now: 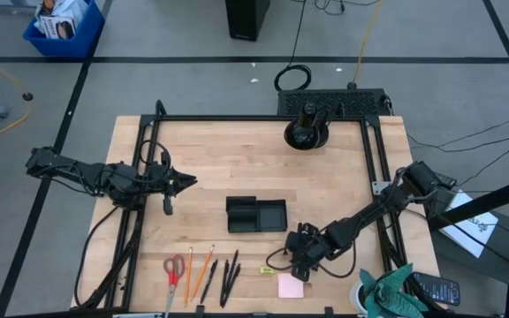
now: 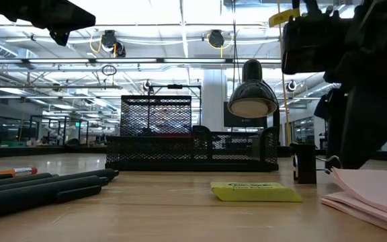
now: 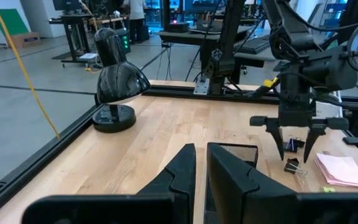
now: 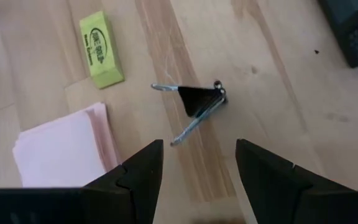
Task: Pick and place office supplies into organizer
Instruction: Put the black binder clip into the black desk organizer
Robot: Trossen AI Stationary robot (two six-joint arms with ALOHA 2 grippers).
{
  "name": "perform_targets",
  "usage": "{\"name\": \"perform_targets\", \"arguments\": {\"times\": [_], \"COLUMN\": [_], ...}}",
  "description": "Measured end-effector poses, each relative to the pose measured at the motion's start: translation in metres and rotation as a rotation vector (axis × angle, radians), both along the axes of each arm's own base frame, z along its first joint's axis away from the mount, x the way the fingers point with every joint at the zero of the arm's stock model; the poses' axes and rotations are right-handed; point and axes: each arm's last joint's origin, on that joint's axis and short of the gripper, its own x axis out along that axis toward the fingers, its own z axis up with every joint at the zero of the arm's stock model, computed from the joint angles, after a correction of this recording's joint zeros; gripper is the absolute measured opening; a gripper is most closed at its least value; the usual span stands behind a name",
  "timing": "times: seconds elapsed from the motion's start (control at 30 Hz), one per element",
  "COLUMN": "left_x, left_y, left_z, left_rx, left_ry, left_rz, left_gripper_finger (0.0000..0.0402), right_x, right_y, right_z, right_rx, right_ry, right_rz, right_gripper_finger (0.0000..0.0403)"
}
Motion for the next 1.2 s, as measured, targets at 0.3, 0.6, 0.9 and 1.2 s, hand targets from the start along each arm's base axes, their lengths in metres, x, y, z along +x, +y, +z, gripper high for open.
{"name": "perform_targets", "arguments": {"times": [0.3, 0.6, 0.9, 1.2], "left_x": [0.0000, 0.0000, 0.0000, 0.0000], "left_y": [0.0000, 0.0000, 0.0000, 0.0000], "left_z": [0.0000, 0.0000, 0.0000, 0.0000], "left_rx": [0.002, 0.002, -0.001, -0.005], "left_ry": [0.000, 0.000, 0.000, -0.001], "left_rz": [0.000, 0.000, 0.000, 0.001], "left_gripper_finger": [0.0047, 0.0047, 0.0047, 0.0047], "right_x": [0.0006, -0.0002, -0.0015, -0.0014], "right_y": [-0.0014, -0.0032, -0.0043, -0.0045], "right_z": [0.0000, -0.0007, -0.0015, -0.0015], "right_rx": [-0.032, -0.066, -0.101, -0.136], "right_ry": [-0.020, -0.017, -0.007, -0.014], "right_rz": [-0.035, -0.038, 0.000, 0.061], "right_gripper_finger": [0.0196, 0.0190, 0.0097, 0.0008]}}
